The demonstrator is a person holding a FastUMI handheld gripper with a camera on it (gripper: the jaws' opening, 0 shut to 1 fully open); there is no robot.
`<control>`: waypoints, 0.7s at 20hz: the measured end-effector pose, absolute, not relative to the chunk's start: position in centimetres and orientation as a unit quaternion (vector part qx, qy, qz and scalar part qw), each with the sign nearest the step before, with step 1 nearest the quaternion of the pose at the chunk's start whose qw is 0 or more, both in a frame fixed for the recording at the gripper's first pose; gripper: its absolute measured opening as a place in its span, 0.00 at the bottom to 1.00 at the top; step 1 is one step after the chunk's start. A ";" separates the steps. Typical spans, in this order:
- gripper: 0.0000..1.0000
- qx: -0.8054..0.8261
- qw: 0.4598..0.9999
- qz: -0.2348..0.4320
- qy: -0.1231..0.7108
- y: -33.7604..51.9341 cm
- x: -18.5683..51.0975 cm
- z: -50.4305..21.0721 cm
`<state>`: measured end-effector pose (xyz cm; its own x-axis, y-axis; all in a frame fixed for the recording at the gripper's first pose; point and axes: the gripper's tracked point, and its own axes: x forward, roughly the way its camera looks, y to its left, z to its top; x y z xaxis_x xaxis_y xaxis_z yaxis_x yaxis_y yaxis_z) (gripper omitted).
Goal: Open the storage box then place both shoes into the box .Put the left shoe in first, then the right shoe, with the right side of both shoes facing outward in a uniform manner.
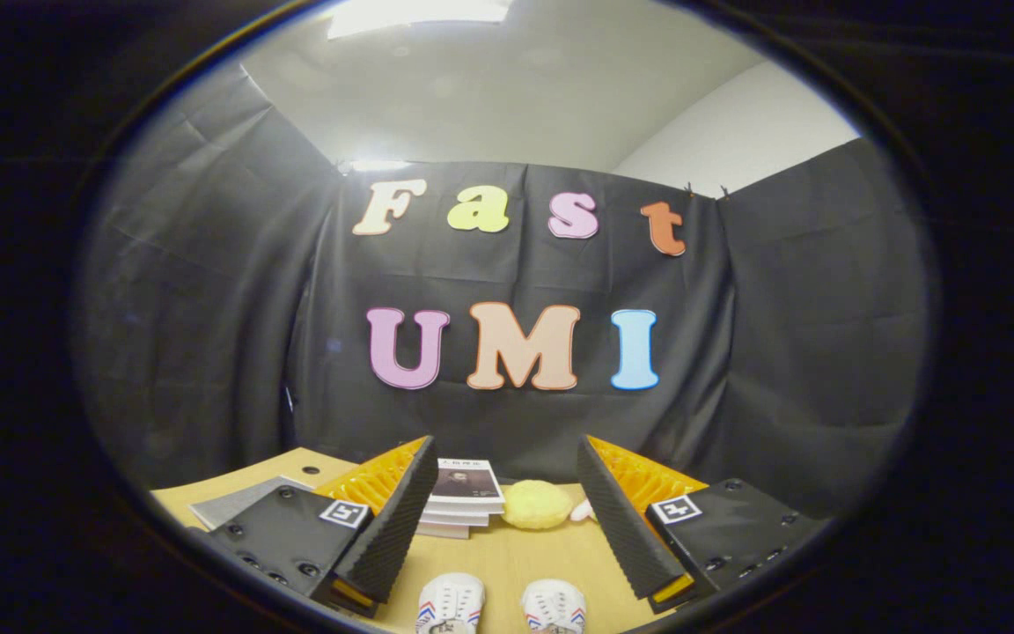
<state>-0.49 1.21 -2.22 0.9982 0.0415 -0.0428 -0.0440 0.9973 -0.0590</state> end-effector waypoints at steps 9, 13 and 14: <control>0.99 0.107 0.976 0.142 0.123 5.9 -1.8 -8.2; 0.99 0.162 0.954 0.182 0.175 8.0 -2.7 -11.4; 0.99 0.179 0.946 0.188 0.194 8.4 -3.1 -12.5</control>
